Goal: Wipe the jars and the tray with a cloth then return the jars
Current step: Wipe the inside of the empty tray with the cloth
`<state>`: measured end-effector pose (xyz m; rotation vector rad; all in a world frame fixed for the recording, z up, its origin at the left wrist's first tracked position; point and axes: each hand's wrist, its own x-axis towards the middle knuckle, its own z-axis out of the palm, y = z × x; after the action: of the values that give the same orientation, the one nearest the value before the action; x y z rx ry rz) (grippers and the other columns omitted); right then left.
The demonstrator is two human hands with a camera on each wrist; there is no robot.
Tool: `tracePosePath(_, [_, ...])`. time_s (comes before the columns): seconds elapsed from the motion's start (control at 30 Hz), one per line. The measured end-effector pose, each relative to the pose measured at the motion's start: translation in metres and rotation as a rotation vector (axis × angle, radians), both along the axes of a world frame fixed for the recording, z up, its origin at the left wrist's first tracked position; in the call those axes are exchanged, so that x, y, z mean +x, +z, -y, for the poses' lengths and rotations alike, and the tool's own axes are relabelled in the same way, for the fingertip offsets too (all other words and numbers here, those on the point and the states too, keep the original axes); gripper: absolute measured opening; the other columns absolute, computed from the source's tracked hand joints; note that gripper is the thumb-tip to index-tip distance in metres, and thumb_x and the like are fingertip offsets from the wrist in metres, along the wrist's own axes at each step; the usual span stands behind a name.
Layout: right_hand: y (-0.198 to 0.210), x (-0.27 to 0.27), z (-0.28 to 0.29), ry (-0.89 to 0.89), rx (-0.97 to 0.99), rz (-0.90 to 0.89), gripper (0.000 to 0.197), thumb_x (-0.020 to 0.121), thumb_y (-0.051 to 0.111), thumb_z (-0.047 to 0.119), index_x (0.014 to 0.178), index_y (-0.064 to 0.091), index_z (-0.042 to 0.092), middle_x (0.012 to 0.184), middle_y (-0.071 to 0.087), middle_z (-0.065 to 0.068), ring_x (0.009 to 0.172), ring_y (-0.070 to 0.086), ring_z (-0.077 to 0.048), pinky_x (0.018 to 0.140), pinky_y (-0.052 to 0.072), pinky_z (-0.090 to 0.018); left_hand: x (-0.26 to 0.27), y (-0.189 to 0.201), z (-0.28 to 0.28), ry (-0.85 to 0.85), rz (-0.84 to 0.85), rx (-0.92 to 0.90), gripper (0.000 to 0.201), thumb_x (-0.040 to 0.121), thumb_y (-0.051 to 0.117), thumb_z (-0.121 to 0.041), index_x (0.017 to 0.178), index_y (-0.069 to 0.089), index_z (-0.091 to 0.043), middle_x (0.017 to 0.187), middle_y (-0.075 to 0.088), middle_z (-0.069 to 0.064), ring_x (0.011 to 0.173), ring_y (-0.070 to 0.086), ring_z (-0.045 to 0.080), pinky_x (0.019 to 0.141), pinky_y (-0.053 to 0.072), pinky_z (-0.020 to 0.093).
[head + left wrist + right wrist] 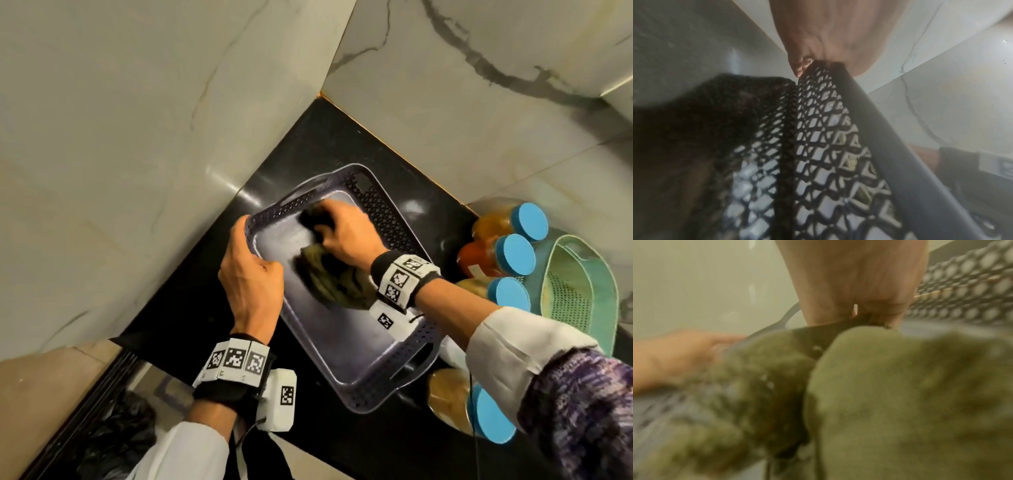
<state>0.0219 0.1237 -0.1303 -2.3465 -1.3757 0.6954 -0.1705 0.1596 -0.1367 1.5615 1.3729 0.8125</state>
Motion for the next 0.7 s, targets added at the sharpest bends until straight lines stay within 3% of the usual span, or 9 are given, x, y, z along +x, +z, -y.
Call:
tracePosePath(0.07, [0.001,0.020,0.002,-0.189,-0.037,0.086,0.029,0.090,0.068,0.019,0.119,0.068,0.021,0.119,0.074,-0.005,0.111,0.068,-0.029,0.096,0.055,-0.041,-0.001,-0.002,-0.001,-0.018,-0.027,-0.009,0.071,0.074,0.048,0.014,0.141,0.058,-0.006,0.130,0.071,0.020,0.117,0.067,0.040,0.097,0.050,0.041])
tracePosePath(0.13, [-0.002,0.028,0.000,-0.267,-0.052,0.129,0.025,0.091,0.067,0.019,0.116,0.065,0.017,0.119,0.071,-0.010,0.109,0.066,-0.034,0.094,0.055,-0.047,-0.003,-0.002,0.000,-0.049,-0.031,-0.007,0.071,0.075,0.049,0.015,0.143,0.057,-0.007,0.130,0.071,0.020,0.116,0.067,0.041,0.095,0.053,0.044])
tracePosePath(0.27, [-0.005,0.026,-0.005,-0.308,-0.029,0.036,0.027,0.092,0.067,0.013,0.119,0.067,0.014,0.121,0.071,-0.011,0.113,0.065,-0.032,0.098,0.051,-0.040,-0.004,-0.005,-0.002,-0.057,-0.022,-0.006,0.074,0.075,0.049,0.015,0.144,0.056,-0.010,0.128,0.072,0.019,0.113,0.069,0.041,0.093,0.056,0.048])
tracePosePath(0.33, [-0.003,0.020,-0.010,-0.224,-0.013,-0.019,0.031,0.091,0.068,0.009,0.121,0.069,0.015,0.120,0.073,-0.009,0.112,0.067,-0.029,0.101,0.053,-0.038,-0.003,-0.002,-0.002,-0.046,-0.032,-0.023,0.073,0.076,0.048,0.013,0.144,0.056,-0.012,0.128,0.072,0.018,0.112,0.069,0.041,0.092,0.057,0.047])
tracePosePath(0.43, [-0.005,-0.003,-0.018,-0.015,0.010,-0.044,0.029,0.085,0.067,0.007,0.114,0.069,0.011,0.111,0.073,-0.010,0.104,0.068,-0.029,0.094,0.056,-0.044,-0.001,0.006,-0.002,-0.030,-0.003,-0.012,0.067,0.076,0.045,-0.001,0.141,0.059,-0.011,0.127,0.073,0.016,0.112,0.070,0.039,0.092,0.056,0.044])
tracePosePath(0.5, [-0.009,-0.022,-0.023,0.107,0.024,-0.059,0.032,0.083,0.068,0.007,0.115,0.068,0.011,0.112,0.072,-0.010,0.102,0.067,-0.030,0.090,0.054,-0.042,0.001,0.009,-0.001,-0.023,0.022,-0.006,0.067,0.075,0.043,-0.009,0.139,0.060,-0.011,0.125,0.074,0.016,0.111,0.070,0.038,0.090,0.055,0.042])
tracePosePath(0.63, [-0.016,-0.055,-0.027,0.371,0.065,-0.068,0.028,0.085,0.068,0.017,0.112,0.067,0.008,0.109,0.069,-0.010,0.096,0.065,-0.031,0.080,0.051,-0.037,-0.003,0.005,-0.004,-0.030,0.010,-0.009,0.069,0.074,0.048,0.005,0.140,0.060,-0.011,0.124,0.074,0.016,0.110,0.070,0.039,0.091,0.055,0.041])
tracePosePath(0.7, [-0.018,-0.059,-0.025,0.404,0.103,-0.071,0.024,0.090,0.067,0.023,0.109,0.067,0.007,0.107,0.068,-0.010,0.093,0.064,-0.030,0.076,0.050,-0.037,-0.003,0.003,-0.011,-0.098,0.006,-0.006,0.073,0.071,0.051,0.011,0.139,0.062,-0.012,0.122,0.075,0.015,0.111,0.070,0.037,0.093,0.054,0.038])
